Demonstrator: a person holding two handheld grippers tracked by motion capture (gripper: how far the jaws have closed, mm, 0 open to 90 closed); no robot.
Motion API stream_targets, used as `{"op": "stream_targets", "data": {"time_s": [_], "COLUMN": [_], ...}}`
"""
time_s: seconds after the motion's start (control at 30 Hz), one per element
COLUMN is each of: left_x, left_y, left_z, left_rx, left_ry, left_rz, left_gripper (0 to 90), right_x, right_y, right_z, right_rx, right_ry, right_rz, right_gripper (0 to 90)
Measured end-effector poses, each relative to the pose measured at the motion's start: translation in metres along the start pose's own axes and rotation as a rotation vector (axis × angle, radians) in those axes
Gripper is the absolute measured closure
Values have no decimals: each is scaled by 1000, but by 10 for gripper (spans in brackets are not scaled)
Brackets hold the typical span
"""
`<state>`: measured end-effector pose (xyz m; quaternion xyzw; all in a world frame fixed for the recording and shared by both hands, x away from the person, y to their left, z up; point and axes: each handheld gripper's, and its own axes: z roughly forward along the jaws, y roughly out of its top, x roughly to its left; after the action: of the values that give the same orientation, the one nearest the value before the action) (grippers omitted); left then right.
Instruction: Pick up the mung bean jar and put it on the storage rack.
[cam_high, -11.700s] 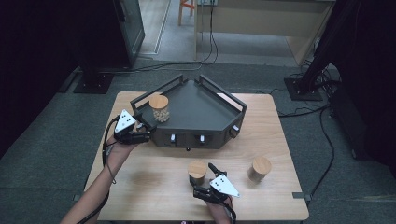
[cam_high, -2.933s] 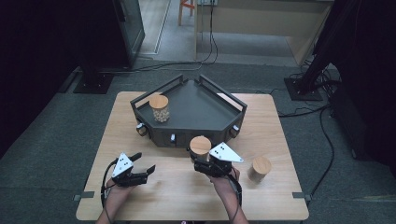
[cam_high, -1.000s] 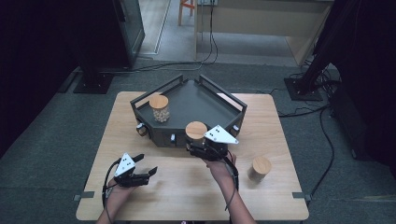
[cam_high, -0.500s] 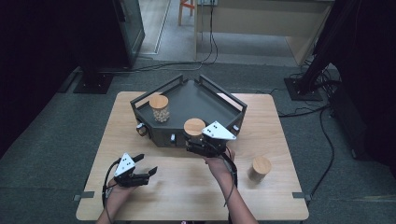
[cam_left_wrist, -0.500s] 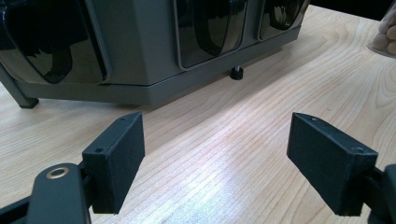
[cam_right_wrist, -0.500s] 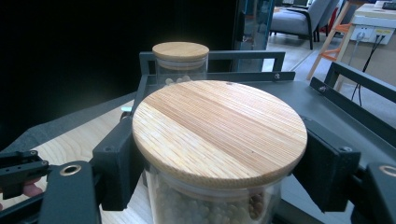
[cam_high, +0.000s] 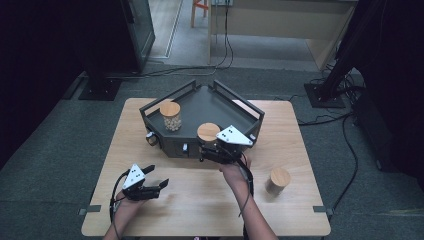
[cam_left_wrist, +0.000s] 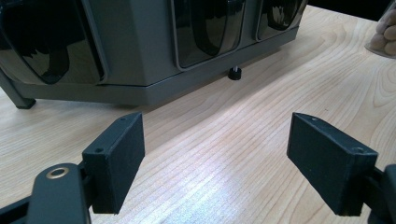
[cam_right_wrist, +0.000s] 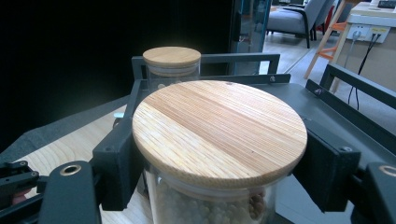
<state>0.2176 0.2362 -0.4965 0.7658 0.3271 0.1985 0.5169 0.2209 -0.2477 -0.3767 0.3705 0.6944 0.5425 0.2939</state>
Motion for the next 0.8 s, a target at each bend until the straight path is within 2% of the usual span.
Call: {"op": "stream_targets", "data": {"time_s": [0.8], "left_x": [0], "left_y": [0], "left_z": [-1], "left_rx": [-2], "left_ry": [-2], "left_rz": [-4], "left_gripper": [187], "right_x": [0], "right_y": [11], "right_z": [15], "right_rx": [-4], "right_ry": [-25], "right_rz": [-13], "right_gripper": [249]}}
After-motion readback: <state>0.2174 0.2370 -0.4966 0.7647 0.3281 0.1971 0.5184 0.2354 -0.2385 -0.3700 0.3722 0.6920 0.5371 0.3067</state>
